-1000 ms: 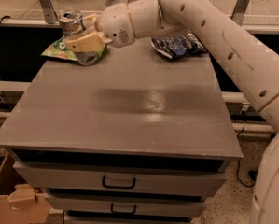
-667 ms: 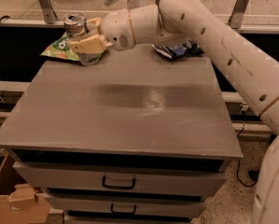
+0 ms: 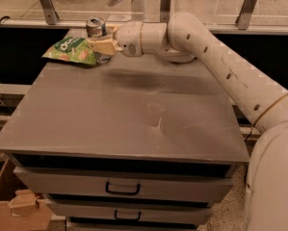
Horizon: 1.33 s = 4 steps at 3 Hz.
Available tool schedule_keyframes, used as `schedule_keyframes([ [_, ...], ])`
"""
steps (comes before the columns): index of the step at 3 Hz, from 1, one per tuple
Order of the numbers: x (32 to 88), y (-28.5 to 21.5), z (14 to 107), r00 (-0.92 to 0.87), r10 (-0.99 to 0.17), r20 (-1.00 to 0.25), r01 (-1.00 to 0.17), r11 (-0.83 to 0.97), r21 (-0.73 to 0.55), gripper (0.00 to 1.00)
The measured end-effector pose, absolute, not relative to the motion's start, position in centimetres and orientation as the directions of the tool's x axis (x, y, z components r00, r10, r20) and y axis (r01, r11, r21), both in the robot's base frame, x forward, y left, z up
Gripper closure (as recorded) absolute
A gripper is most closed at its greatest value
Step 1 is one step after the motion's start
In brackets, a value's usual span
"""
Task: Move redbull can near green rice chip bag
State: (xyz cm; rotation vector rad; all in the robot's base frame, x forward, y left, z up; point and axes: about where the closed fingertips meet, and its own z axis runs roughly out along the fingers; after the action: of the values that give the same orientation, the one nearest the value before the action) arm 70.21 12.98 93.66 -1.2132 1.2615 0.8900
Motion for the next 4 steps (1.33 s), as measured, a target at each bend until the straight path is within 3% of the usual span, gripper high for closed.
schedule_keyframes([
  [1, 72.8, 12.5, 91.7, 0.101, -0.108, -0.989, -0.964, 0.236, -0.124, 1.0],
  [2, 74.4, 12.5, 90.1, 0.061, -0.092, -0.994, -0.961, 0.265, -0.084, 0.84],
  [4, 75.5, 12.5, 89.0, 0.033, -0.084, -0.996, -0.957, 0.286, -0.056, 0.38],
])
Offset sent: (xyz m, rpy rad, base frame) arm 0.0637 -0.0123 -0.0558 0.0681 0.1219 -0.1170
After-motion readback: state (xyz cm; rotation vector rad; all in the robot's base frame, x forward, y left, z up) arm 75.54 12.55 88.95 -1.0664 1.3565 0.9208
